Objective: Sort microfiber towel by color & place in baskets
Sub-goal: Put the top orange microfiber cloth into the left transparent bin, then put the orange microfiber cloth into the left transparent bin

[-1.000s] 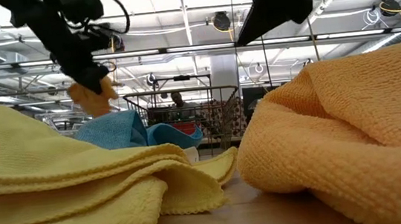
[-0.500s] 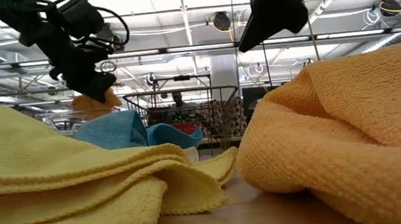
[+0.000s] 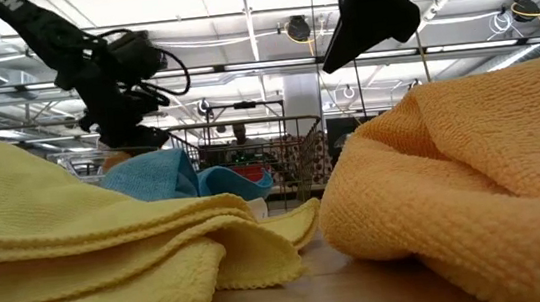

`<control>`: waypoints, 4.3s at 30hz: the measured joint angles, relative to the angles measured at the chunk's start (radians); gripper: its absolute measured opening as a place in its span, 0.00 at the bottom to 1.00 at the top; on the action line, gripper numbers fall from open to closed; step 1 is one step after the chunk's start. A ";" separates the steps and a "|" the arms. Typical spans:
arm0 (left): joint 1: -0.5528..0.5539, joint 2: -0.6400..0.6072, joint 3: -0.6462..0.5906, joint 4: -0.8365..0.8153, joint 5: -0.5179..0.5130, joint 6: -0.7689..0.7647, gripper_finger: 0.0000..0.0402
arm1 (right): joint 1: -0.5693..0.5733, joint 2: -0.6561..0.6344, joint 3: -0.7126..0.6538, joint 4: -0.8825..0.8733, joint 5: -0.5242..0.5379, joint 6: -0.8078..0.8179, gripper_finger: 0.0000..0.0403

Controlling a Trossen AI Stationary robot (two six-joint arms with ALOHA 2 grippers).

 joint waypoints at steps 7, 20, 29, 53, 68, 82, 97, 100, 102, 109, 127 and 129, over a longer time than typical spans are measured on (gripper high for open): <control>0.006 0.005 0.000 0.022 0.024 -0.018 0.56 | 0.000 0.000 0.000 0.000 0.000 0.004 0.33; 0.005 -0.001 0.001 -0.066 0.132 -0.018 0.74 | 0.002 0.000 0.000 0.000 -0.051 0.035 0.33; 0.005 -0.049 0.073 -0.277 0.152 -0.068 0.76 | 0.001 0.000 0.000 0.000 -0.052 0.035 0.33; -0.008 -0.157 0.086 -0.275 0.227 -0.013 0.76 | 0.001 0.000 0.000 0.002 -0.047 0.004 0.33; -0.013 -0.166 0.093 -0.345 0.236 -0.044 0.76 | 0.001 0.000 0.000 0.003 -0.047 0.004 0.33; -0.016 -0.171 0.227 -0.642 0.319 -0.037 0.76 | 0.001 0.000 0.000 0.003 -0.048 0.004 0.33; -0.143 -0.170 0.212 -0.741 0.469 -0.083 0.74 | 0.001 0.000 0.000 0.003 -0.052 0.005 0.33; -0.183 -0.170 0.178 -0.732 0.452 -0.126 0.70 | 0.003 0.000 0.000 0.003 -0.064 0.019 0.33; -0.218 -0.170 0.171 -0.681 0.427 -0.161 0.67 | 0.003 0.000 0.000 0.003 -0.105 0.035 0.33; -0.387 -0.188 0.172 -0.431 0.345 -0.135 0.62 | 0.034 0.000 -0.069 0.031 -0.356 0.102 0.33; -0.737 -0.228 0.173 -0.160 0.167 -0.106 0.62 | 0.176 -0.008 -0.081 0.203 -0.790 0.483 0.50; -0.759 -0.228 0.173 -0.122 0.166 -0.085 0.62 | 0.183 -0.008 -0.081 0.176 -0.787 0.493 0.59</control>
